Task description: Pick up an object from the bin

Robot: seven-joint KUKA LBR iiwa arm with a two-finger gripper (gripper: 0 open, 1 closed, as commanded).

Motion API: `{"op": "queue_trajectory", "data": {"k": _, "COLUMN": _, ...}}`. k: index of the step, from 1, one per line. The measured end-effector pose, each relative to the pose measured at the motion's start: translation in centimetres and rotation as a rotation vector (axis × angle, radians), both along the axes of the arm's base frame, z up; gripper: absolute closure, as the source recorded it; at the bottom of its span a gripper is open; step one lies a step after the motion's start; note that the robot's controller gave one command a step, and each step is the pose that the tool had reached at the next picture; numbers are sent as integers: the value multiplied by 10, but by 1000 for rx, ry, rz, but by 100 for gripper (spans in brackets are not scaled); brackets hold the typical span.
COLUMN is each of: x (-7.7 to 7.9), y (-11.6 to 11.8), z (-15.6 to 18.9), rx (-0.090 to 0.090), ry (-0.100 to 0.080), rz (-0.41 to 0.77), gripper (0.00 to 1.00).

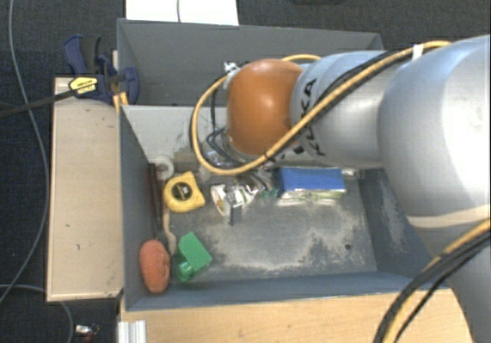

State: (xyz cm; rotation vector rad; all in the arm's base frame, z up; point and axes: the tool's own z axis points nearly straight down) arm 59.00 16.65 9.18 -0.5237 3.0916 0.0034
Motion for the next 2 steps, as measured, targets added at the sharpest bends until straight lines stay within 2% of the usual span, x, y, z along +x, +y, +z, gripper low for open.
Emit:
{"op": "queue_trajectory", "data": {"k": 1, "x": -4, "y": 11, "z": 37, "rx": 2, "ry": -4, "rz": 108, "gripper": 0}}
{"op": "queue_trajectory", "data": {"k": 2, "x": 0, "y": 5, "z": -2, "rx": 1, "ry": -3, "rz": -74, "gripper": 0}}
